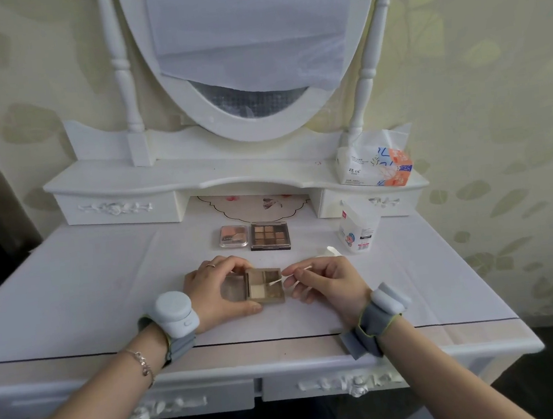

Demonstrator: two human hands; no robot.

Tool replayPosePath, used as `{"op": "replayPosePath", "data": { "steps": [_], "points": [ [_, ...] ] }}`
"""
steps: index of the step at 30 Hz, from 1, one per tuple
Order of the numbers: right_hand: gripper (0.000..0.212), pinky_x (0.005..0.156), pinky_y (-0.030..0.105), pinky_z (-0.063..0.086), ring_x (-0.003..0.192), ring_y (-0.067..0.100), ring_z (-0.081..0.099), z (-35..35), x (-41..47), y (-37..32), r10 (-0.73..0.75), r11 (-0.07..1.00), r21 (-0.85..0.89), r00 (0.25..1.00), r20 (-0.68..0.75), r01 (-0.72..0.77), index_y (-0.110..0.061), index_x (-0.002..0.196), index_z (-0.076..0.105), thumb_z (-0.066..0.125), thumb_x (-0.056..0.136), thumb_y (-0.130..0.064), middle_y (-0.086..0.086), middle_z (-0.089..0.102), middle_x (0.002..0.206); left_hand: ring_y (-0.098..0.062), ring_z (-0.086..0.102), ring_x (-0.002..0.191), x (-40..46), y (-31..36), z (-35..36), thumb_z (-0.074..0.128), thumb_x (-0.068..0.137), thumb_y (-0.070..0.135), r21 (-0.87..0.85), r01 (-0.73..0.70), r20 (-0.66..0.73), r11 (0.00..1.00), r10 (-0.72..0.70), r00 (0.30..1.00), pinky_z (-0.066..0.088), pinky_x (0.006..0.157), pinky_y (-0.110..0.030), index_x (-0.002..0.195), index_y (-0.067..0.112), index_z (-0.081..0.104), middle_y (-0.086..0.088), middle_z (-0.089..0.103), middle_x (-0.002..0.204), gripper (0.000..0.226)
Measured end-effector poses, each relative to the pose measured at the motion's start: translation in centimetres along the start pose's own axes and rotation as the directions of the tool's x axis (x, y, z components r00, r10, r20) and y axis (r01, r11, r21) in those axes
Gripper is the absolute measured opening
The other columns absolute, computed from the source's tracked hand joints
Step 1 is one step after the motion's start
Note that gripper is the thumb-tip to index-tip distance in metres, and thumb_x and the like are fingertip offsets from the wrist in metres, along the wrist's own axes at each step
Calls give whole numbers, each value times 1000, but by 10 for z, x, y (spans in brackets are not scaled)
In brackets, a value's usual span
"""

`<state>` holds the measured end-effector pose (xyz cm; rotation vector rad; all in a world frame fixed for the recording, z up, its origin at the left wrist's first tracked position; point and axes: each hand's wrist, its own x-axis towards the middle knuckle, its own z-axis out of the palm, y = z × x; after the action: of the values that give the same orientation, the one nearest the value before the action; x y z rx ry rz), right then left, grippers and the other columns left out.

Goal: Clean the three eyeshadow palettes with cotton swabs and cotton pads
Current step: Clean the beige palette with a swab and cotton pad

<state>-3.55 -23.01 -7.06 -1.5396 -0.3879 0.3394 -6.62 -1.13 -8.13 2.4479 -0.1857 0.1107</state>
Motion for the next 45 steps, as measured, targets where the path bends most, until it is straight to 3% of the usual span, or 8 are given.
{"op": "replayPosePath", "data": {
  "steps": [24, 34, 45],
  "points": [
    [25, 45, 16, 39, 51, 9, 59, -1, -4, -3, 18, 997, -72, 998, 67, -14, -5, 82, 70, 49, 90, 6, 0, 70, 65, -6, 45, 107, 1, 1, -1, 54, 39, 74, -2, 6, 20, 1000, -6, 1000, 29, 97, -30, 92, 51, 45, 24, 50, 104, 58],
    [23, 43, 15, 39, 50, 6, 58, 2, 3, -1, -6, 1000, 27, 999, -54, 8, -7, 86, 69, 50, 92, 3, -1, 71, 69, -5, 46, 108, 1, 1, -1, 55, 40, 74, 0, 9, 26, 1000, -9, 1000, 30, 100, -34, 91, 51, 46, 29, 48, 102, 56],
    [23, 41, 15, 36, 48, 7, 57, 2, 4, -2, 25, 999, -45, 1000, -12, -26, -5, 82, 69, 50, 91, 4, 0, 70, 66, -3, 39, 107, 1, 0, 0, 49, 41, 78, 40, 6, 27, 999, -8, 1000, 26, 99, -31, 98, 51, 45, 27, 46, 105, 63]
  ]
}}
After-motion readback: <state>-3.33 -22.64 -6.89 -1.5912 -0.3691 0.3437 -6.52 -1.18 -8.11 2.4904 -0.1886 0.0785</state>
